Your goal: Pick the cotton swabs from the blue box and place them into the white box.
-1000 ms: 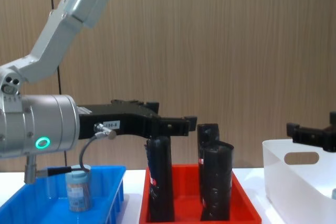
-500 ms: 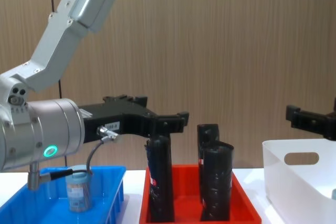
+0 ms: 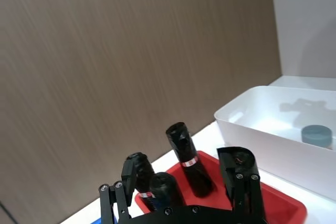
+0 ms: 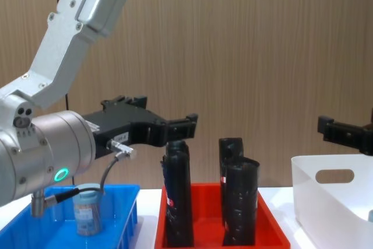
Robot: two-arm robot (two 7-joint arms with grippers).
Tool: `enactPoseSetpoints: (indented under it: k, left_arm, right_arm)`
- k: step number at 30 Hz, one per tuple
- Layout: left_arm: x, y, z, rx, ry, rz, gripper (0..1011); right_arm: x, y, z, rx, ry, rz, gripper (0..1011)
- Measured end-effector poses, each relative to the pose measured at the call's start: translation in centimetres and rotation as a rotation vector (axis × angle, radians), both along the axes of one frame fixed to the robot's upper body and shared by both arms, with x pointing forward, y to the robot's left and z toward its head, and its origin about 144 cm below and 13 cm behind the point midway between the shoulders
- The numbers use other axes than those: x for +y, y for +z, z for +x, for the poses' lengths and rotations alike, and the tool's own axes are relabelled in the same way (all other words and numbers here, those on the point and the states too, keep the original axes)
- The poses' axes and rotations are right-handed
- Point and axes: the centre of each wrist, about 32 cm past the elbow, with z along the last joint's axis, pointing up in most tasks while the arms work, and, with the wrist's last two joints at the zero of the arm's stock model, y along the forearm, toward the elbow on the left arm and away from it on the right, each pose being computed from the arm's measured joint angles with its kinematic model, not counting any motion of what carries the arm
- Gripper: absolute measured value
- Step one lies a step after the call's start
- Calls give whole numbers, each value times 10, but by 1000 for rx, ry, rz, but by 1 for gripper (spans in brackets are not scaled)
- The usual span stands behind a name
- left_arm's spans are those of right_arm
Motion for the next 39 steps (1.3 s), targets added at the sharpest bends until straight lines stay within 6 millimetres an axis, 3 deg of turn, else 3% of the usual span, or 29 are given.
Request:
enactPoseSetpoints:
  k: [13, 39]
  left_arm:
    - [-9, -5, -11, -58, 86, -14, 1004]
    - [-9, -5, -11, -60, 90, -14, 1004]
  right_arm:
    - [0, 0, 0, 0, 1, 0, 1001]
    - [-3, 1, 3, 24, 39, -2, 1001]
